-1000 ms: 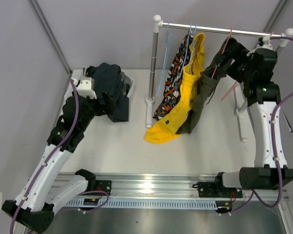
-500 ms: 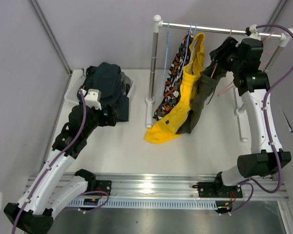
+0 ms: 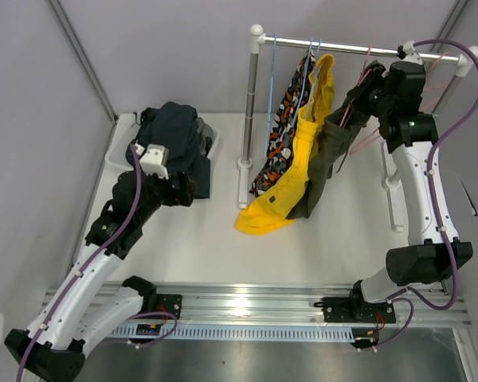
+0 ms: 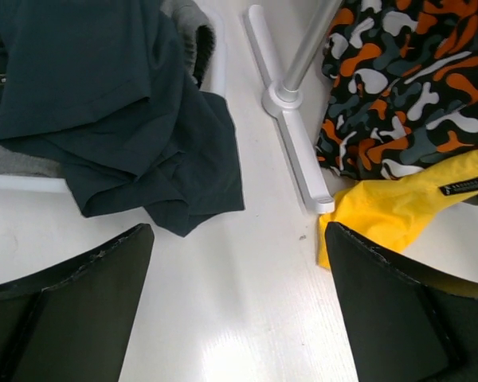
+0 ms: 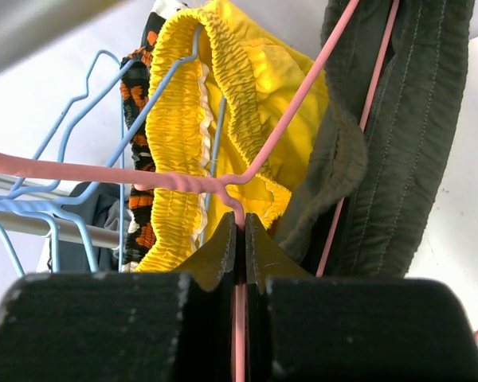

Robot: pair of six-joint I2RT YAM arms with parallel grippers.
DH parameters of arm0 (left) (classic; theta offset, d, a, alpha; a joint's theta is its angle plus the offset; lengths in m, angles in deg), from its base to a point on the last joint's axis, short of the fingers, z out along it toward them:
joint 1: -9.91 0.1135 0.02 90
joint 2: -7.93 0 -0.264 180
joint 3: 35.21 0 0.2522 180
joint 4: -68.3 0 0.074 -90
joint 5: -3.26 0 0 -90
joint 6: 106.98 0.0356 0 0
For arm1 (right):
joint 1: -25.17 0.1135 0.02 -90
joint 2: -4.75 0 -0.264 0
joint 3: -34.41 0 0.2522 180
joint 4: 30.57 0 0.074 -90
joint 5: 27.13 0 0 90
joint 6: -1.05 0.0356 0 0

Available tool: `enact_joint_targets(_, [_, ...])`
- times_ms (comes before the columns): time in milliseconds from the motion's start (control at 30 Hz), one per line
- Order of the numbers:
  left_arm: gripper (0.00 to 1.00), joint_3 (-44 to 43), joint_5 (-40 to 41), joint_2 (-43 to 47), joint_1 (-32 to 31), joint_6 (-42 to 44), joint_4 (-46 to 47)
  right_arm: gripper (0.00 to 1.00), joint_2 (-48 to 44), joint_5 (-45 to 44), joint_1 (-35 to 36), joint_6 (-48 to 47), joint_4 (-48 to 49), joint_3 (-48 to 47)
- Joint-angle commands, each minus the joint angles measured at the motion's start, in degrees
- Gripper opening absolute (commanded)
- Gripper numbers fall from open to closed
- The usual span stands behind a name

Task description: Remove the shorts from the hanger

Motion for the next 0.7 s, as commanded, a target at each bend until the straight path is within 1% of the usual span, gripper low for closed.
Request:
enact_joint_targets(0, [0.98, -5.7, -1.8, -1.0, -4.5, 0.4, 2.1, 0.0, -3.5, -0.5, 0.4, -1.1, 0.2, -6.2])
enact_joint_targets(33, [0.99, -6.9, -1.9, -1.9, -6.1, 0.2, 2.0, 0.0, -3.5, -0.5, 0.6, -1.1, -1.5, -9.0])
enact_joint_targets(67, [0.99, -8.1, -2.5, -3.7, -9.2, -0.1, 3.1, 0.0, -4.2, -0.5, 0.7, -0.6, -2.3, -10.3])
enact_joint_targets(100, [0.99, -11.2, -3.4, -4.8, -11.1, -0.1, 3.9, 0.0, -4.7, -0.5, 0.7, -0.4, -2.7, -11.5])
enact_joint_targets(133, [0.99, -12.3, -5.3, -5.9, -13.2, 0.0, 5.1, 0.0, -5.2, -1.0, 1.4, -0.3, -3.8, -13.3])
enact_joint_targets(167, [0.99, -13.2, -5.5, -7.9, -15.2, 0.5, 8.1, 0.0, -6.4, -2.3, 1.8, -0.1, -4.0, -13.9])
enact_joint_targets(200, [0.99, -15.9, -5.8, -9.1, -19.3, 0.6, 9.6, 0.0, -7.1, -2.5, 2.1, 0.0, -4.6, -14.4])
enact_joint_targets(267, [0.99, -18.8, -9.9, -11.9, -22.4, 0.7, 12.9, 0.0, -8.8, -3.4, 3.3, 0.6, -5.3, -15.6])
enact_joint_targets(300, [0.99, -19.7, -11.9, -15.5, -24.7, 0.7, 16.5, 0.0, -9.3, -3.5, 3.5, 0.9, -5.5, -15.7])
enact_joint_targets(367, [0.99, -23.3, -16.1, -19.6, -26.4, 0.6, 19.6, 0.0, -10.5, -3.7, 4.3, 1.5, -6.3, -15.6])
enact_joint_targets(400, [0.99, -24.4, -16.6, -23.8, -27.9, 0.6, 21.6, 0.0, -11.4, -3.7, 4.5, 2.1, -6.8, -15.6])
enact_joint_targets(433, [0.99, -27.5, -17.1, -25.8, -28.5, 0.5, 21.8, 0.0, -12.0, -3.7, 4.5, 2.5, -7.2, -15.5])
enact_joint_targets(533, [0.99, -30.8, -19.4, -32.6, -30.7, -0.1, 26.6, 0.0, -14.2, -3.5, 5.4, 3.9, -7.1, -13.9])
enact_joint_targets(667, [0.99, -34.4, -21.6, -38.7, -34.7, -0.9, 30.0, 0.0, -16.5, -3.3, 6.1, 4.8, -7.0, -11.9])
